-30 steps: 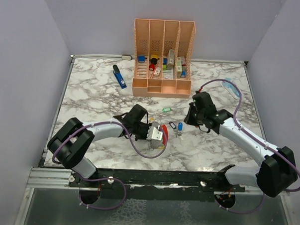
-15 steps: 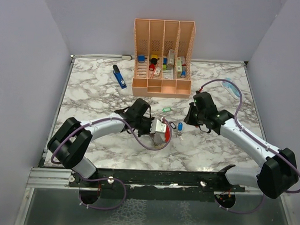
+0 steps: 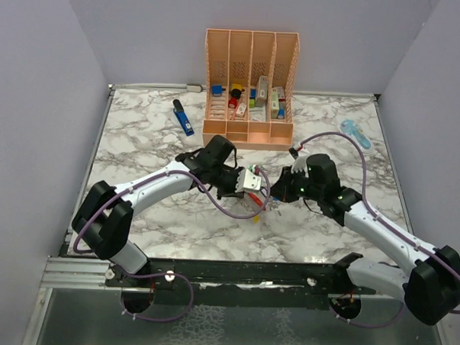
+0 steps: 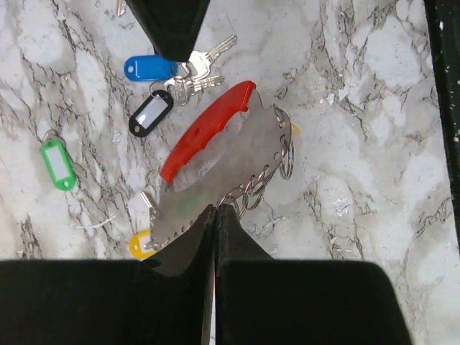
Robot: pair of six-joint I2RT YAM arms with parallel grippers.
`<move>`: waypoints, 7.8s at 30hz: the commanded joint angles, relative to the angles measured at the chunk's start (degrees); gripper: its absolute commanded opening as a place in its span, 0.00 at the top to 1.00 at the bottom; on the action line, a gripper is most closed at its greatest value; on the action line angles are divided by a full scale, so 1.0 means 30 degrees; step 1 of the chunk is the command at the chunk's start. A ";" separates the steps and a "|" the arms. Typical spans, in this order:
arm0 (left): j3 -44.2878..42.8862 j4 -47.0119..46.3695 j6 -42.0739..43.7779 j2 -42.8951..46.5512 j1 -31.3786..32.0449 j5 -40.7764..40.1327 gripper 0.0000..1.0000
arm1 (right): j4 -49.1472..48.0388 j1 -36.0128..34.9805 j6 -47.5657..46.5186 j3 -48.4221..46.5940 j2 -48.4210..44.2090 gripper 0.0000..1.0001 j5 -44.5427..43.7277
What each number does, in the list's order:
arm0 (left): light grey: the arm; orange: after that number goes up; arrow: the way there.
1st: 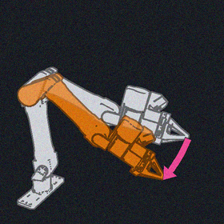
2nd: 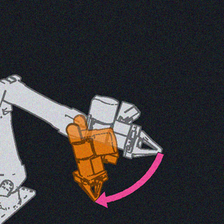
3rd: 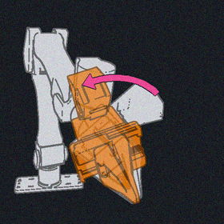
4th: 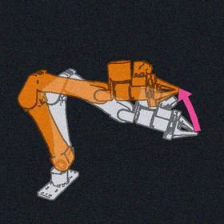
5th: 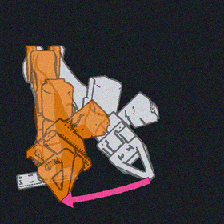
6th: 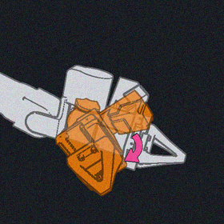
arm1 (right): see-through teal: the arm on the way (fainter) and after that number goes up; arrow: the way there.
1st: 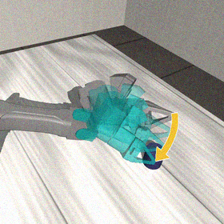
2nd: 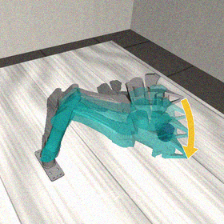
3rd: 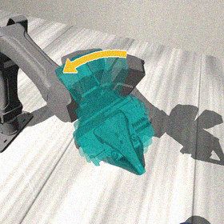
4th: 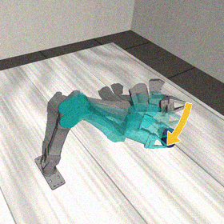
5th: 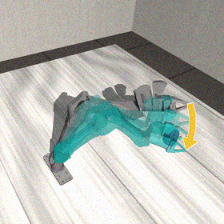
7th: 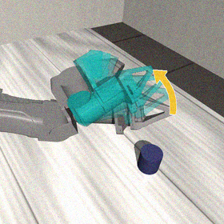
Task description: Put the keys on the keyring
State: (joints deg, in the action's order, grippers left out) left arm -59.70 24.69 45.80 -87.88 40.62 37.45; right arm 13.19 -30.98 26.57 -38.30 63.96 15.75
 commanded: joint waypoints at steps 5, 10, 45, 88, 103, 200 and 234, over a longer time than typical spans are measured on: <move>-0.2009 0.2845 0.0805 0.0689 -0.0107 0.1270 1.00 | -0.3444 0.0087 -0.2793 -0.0044 -0.1382 0.89 0.5344; -0.2212 0.2330 0.0198 0.0786 -0.0072 0.1143 1.00 | -0.3793 0.0083 -0.2865 -0.0459 -0.0344 0.92 0.8060; -0.2885 0.1755 -0.2218 0.1247 -0.0072 0.2177 1.00 | -0.8675 0.0088 -0.2853 0.1611 0.1284 0.84 0.7498; -0.2565 0.0892 -0.4094 0.1338 -0.0270 0.3181 1.00 | -1.5311 -0.0592 -0.1768 0.4301 0.3061 0.80 0.9376; -0.0009 -0.1873 -0.1886 0.2701 -0.5339 -0.2389 0.92 | -0.8407 -0.2410 -0.4467 0.1230 0.4310 0.77 0.5122; -0.0408 -0.1625 -0.8500 0.6597 -1.2779 -0.1696 0.35 | -0.2147 -1.0707 -0.8056 -0.6677 0.7788 0.99 -0.5281; 0.2014 -0.2994 -0.4761 0.5239 -1.1308 -0.5205 0.66 | -0.1642 -0.9881 -0.8355 -0.7354 0.8943 0.80 -0.3141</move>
State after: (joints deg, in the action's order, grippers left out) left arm -54.83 20.21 31.18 -74.39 9.17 37.65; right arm 7.70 -60.64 3.31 -59.16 85.10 1.69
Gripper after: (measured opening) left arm 0.332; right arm 0.178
